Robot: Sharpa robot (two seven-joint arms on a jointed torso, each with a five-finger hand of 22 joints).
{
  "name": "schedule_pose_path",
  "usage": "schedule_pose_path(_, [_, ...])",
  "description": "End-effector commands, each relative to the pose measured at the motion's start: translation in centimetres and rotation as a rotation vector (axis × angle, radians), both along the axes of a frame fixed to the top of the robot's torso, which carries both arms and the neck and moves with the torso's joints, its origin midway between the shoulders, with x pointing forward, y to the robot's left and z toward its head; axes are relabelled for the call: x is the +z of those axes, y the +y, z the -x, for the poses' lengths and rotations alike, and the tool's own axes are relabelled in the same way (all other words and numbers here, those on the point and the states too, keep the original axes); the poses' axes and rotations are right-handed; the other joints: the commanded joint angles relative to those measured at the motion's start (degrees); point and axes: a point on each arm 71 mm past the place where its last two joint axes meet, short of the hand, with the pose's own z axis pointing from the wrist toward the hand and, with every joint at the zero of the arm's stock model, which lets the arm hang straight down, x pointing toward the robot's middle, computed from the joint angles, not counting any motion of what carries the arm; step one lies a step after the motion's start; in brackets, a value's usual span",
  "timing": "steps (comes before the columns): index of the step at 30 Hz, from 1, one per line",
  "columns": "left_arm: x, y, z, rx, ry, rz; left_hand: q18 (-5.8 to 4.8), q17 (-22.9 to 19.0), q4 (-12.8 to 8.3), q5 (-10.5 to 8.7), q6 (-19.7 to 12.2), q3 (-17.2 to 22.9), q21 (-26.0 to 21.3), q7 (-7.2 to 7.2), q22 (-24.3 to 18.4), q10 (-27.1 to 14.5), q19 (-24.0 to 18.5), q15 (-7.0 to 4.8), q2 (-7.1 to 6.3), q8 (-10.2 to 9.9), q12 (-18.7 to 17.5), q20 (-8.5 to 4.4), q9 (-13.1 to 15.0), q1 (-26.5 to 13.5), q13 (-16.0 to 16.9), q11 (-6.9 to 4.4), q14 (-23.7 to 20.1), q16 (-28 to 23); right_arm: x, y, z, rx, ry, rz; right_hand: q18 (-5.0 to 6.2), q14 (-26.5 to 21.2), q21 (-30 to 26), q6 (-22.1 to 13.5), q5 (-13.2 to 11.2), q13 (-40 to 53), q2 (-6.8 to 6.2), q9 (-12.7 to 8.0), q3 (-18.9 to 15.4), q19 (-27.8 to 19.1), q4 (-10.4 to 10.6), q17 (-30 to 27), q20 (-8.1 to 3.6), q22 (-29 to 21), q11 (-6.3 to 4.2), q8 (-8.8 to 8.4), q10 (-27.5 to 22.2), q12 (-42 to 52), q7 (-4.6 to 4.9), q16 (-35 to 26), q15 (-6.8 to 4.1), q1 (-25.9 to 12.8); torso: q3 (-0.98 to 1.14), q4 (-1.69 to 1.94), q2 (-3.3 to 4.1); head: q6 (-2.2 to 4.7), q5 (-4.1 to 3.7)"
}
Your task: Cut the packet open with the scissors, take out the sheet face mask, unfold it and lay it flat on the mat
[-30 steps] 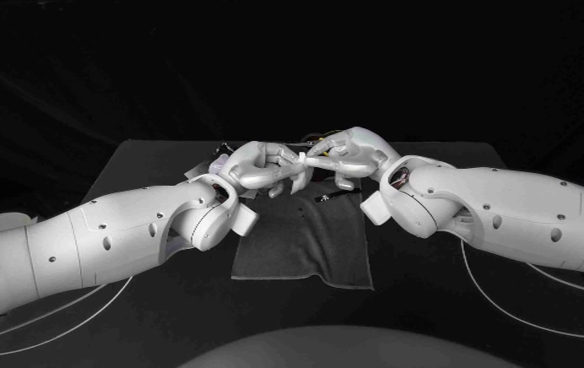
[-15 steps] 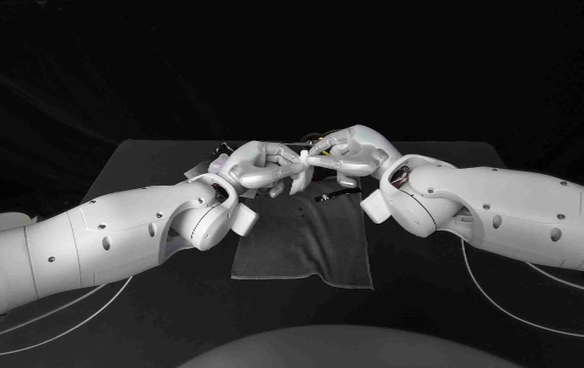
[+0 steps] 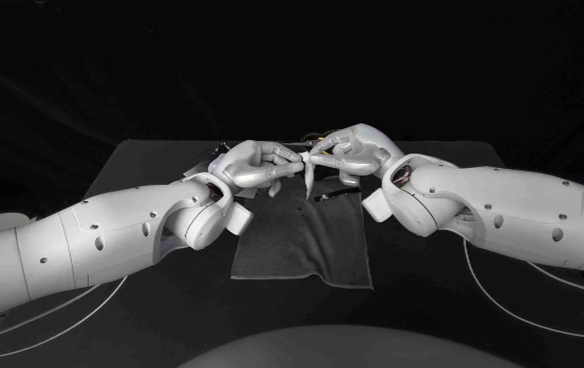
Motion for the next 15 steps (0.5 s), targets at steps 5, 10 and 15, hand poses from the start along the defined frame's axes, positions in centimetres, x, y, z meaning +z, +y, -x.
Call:
schedule_pose_path(5, [0.25, 0.14, -0.12, 0.006, -0.002, 0.012, 1.06, -0.50, 2.58, 0.08, 1.33, -3.33, -0.72, -0.17, -0.67, -0.72, -0.70, -0.15, 0.65, 1.73, 1.38, -0.15, 0.47, -0.73, 0.42, -0.41, -0.55, 0.00, 0.04, -0.05, -0.03, -0.001, -0.009, 0.016, -0.35, 4.80, 0.23, 0.38, 0.27, 1.96, -0.13, 1.71, 0.35, 0.38, -0.02, 10.42, 0.13, 2.69, -1.93, 0.95, 2.33, 0.27, -0.28, 0.16, -0.50, 0.20, -0.02, 0.02, -0.06, 0.07, 0.00])
schedule_pose_path(10, [0.31, -0.12, -0.11, 0.004, 0.002, 0.019, 1.09, -0.61, 3.47, 0.08, 2.35, -3.93, -0.80, -0.92, -0.73, -0.27, -0.61, -0.61, 1.78, 2.61, 1.88, -0.44, 0.66, 0.32, 0.38, -1.01, -0.56, 0.09, -0.02, 0.05, -0.06, 0.002, -0.006, 0.023, -0.35, 4.81, 0.20, 0.37, 0.27, 2.01, -0.15, 1.72, 0.38, 0.38, -0.04, 10.47, 0.13, 2.68, -1.93, 0.97, 2.37, 0.33, -0.27, 0.20, -0.50, 0.18, -0.02, 0.01, -0.06, 0.08, 0.09])
schedule_pose_path(15, [0.29, -0.45, -0.11, 0.001, 0.009, 0.022, 0.94, -0.25, 5.31, 0.09, 5.14, -4.47, -0.36, -2.45, -0.14, 1.85, 0.26, -1.78, 3.10, 3.47, 1.89, -1.33, 0.65, 1.35, -0.16, -2.39, -0.04, 0.32, -0.03, 0.34, -0.02, 0.008, -0.005, 0.023, -0.33, 4.81, 0.11, 0.37, 0.26, 2.01, -0.16, 1.74, 0.41, 0.36, -0.06, 10.46, 0.12, 2.65, -1.93, 1.00, 2.38, 0.34, -0.27, 0.20, -0.51, 0.17, 0.04, -0.01, 0.00, 0.04, 0.16])
